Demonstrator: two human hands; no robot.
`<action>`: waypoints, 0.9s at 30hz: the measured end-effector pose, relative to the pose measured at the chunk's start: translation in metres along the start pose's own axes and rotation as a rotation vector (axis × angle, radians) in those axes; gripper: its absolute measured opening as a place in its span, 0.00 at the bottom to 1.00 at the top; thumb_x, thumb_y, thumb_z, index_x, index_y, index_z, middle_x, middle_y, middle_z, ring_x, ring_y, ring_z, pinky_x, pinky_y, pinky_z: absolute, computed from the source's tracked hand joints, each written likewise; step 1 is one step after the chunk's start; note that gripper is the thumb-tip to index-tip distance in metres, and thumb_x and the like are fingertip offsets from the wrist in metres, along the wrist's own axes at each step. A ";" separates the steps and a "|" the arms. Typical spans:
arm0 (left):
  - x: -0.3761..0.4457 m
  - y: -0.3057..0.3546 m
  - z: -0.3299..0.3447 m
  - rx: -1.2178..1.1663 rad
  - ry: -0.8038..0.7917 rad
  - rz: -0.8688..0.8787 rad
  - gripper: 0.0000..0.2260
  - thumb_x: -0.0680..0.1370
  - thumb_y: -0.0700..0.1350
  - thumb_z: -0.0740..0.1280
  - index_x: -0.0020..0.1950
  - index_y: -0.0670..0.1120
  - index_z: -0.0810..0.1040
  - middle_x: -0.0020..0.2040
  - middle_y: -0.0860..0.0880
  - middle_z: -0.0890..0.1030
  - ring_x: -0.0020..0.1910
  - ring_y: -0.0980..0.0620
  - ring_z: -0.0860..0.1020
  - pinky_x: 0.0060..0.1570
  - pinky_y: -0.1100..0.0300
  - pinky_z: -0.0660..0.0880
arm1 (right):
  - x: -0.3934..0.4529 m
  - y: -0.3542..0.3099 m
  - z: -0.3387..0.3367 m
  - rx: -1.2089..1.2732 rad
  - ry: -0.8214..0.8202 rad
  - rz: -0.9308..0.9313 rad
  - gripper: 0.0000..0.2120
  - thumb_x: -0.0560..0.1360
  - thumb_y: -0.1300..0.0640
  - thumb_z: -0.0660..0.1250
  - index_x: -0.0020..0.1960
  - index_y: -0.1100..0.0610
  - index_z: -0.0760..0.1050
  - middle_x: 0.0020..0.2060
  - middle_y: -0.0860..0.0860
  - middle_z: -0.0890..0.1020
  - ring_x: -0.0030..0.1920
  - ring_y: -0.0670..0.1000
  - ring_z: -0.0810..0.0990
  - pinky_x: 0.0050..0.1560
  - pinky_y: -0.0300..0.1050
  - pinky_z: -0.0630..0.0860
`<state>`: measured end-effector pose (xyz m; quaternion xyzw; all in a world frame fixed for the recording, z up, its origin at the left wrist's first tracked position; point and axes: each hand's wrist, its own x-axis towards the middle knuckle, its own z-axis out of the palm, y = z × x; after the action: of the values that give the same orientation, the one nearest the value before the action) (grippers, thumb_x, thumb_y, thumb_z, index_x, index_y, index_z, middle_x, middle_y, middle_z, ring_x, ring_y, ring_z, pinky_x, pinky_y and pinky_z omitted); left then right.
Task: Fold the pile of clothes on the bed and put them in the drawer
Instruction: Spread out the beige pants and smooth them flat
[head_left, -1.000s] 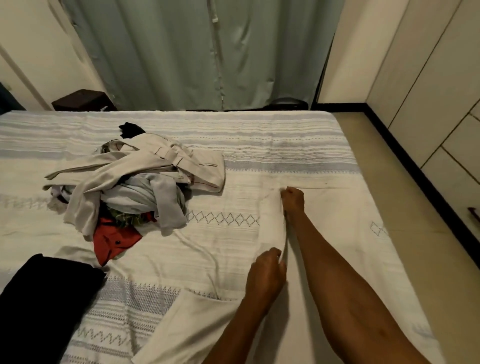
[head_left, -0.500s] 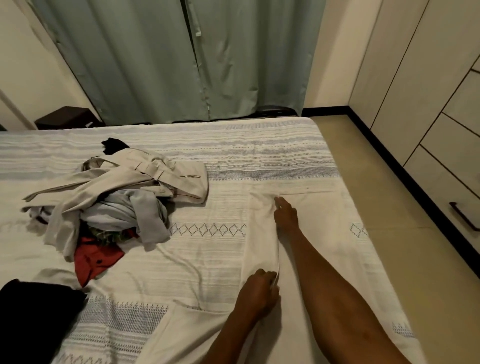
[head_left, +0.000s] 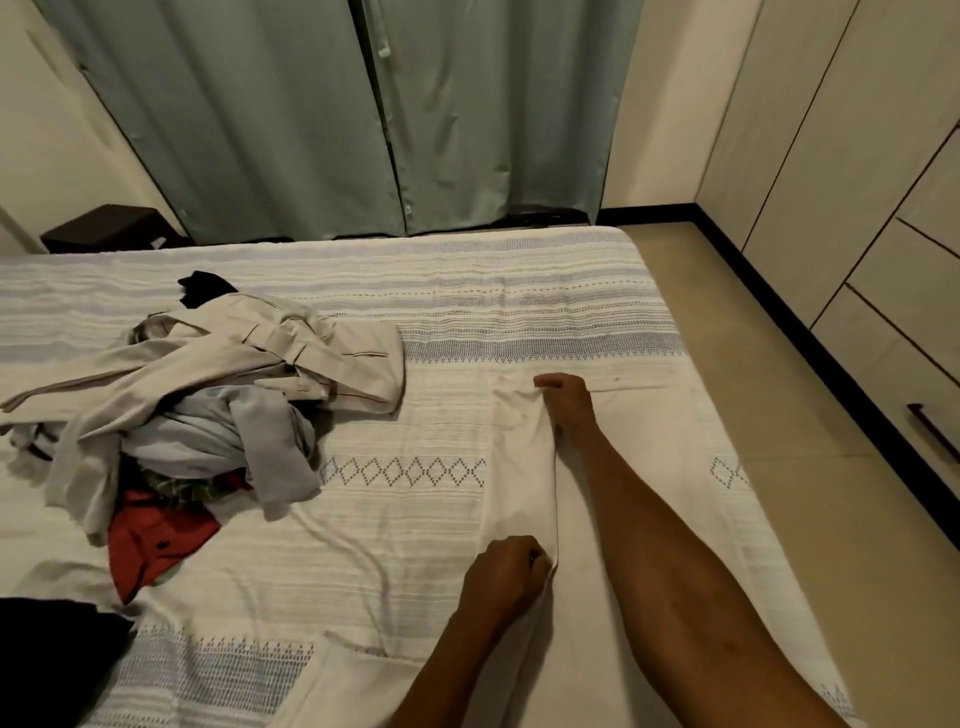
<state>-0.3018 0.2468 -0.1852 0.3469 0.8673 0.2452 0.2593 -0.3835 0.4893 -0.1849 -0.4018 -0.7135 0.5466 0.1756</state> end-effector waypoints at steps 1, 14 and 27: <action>0.003 -0.002 -0.001 -0.009 -0.011 -0.002 0.13 0.81 0.52 0.62 0.56 0.47 0.82 0.51 0.49 0.84 0.49 0.50 0.82 0.50 0.56 0.78 | -0.001 -0.002 0.001 -0.016 0.034 -0.047 0.16 0.73 0.65 0.61 0.50 0.48 0.83 0.53 0.47 0.84 0.57 0.51 0.81 0.54 0.40 0.76; -0.043 -0.004 -0.027 -0.232 0.098 0.116 0.19 0.72 0.45 0.60 0.56 0.41 0.84 0.52 0.45 0.83 0.53 0.50 0.80 0.56 0.60 0.74 | -0.115 0.038 -0.008 -0.354 0.095 -0.241 0.12 0.79 0.53 0.64 0.58 0.42 0.82 0.66 0.45 0.76 0.68 0.50 0.69 0.65 0.48 0.69; -0.257 -0.112 -0.017 -0.302 0.800 -0.380 0.14 0.75 0.41 0.63 0.58 0.46 0.80 0.57 0.44 0.78 0.56 0.42 0.76 0.60 0.46 0.73 | -0.307 0.043 0.041 -0.727 -0.350 -0.551 0.23 0.73 0.37 0.54 0.53 0.44 0.84 0.50 0.42 0.86 0.60 0.52 0.79 0.61 0.52 0.72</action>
<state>-0.2050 -0.0161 -0.1679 0.0187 0.9019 0.4314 -0.0075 -0.2068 0.2317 -0.1809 -0.1354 -0.9568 0.2544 0.0395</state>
